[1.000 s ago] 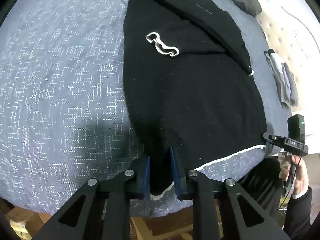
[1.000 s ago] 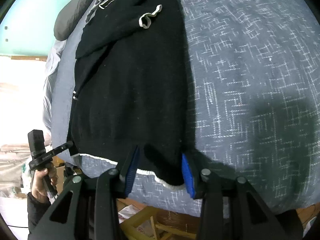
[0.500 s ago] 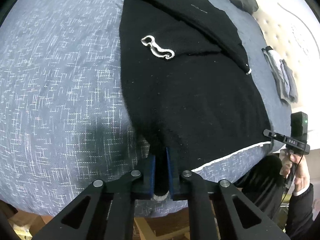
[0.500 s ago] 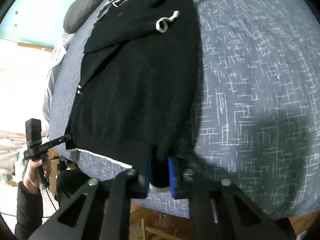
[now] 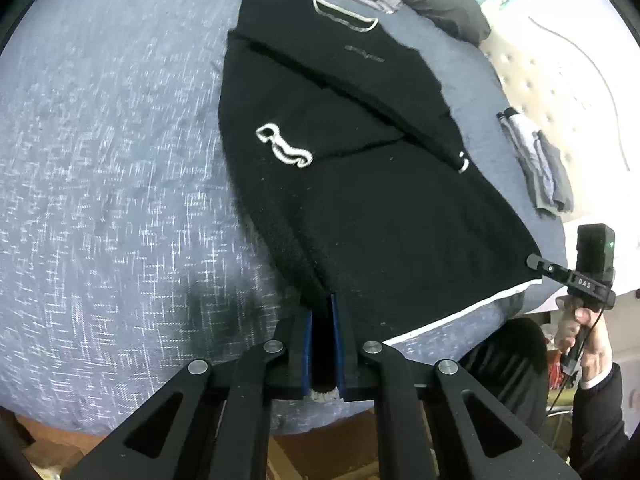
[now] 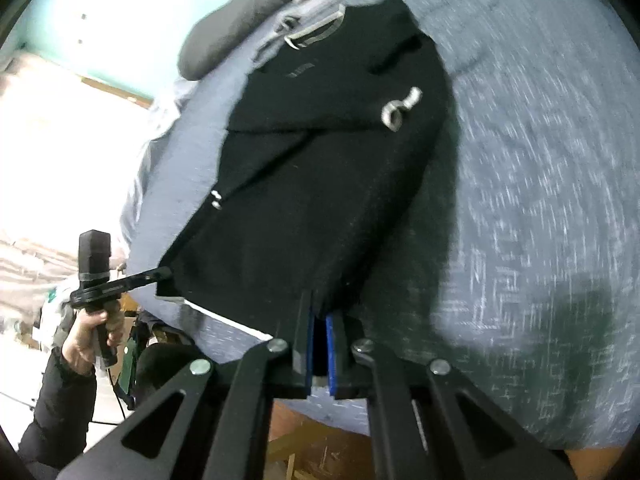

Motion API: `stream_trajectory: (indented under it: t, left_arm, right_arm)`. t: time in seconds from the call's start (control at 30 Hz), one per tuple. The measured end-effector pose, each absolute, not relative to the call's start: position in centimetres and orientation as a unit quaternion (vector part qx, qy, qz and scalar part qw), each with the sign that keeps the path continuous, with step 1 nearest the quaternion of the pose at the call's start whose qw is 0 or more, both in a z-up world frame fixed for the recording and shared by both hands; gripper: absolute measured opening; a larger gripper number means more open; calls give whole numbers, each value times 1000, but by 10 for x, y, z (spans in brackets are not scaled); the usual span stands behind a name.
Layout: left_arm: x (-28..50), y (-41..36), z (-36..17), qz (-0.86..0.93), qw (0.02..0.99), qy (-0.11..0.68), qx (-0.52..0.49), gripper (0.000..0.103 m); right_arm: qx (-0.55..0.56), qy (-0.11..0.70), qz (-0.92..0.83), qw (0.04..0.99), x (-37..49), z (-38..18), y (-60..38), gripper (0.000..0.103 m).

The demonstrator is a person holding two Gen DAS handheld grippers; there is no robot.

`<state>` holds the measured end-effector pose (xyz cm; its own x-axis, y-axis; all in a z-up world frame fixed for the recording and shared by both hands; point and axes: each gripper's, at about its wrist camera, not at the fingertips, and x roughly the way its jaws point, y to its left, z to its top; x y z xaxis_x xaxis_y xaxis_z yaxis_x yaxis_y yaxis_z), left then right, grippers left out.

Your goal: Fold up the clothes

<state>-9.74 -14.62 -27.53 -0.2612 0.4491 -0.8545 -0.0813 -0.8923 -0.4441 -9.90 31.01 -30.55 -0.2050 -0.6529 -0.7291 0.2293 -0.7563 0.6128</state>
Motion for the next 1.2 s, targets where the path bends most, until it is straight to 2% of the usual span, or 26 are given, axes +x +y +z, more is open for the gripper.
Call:
stream_trajectory:
  t: [0.2, 0.83, 1.2]
  left_arm:
    - [-81, -121, -264, 791, 178, -158, -564, 8]
    - [-67, -131, -210, 814, 188, -154, -528, 8]
    - [-35, -138, -159, 831, 204, -146, -497, 7]
  right_arm:
    - [537, -175, -765, 308, -92, -284, 308, 4]
    - [490, -170, -781, 349, -74, -231, 311, 4]
    - [459, -154, -785, 386, -48, -186, 310, 4]
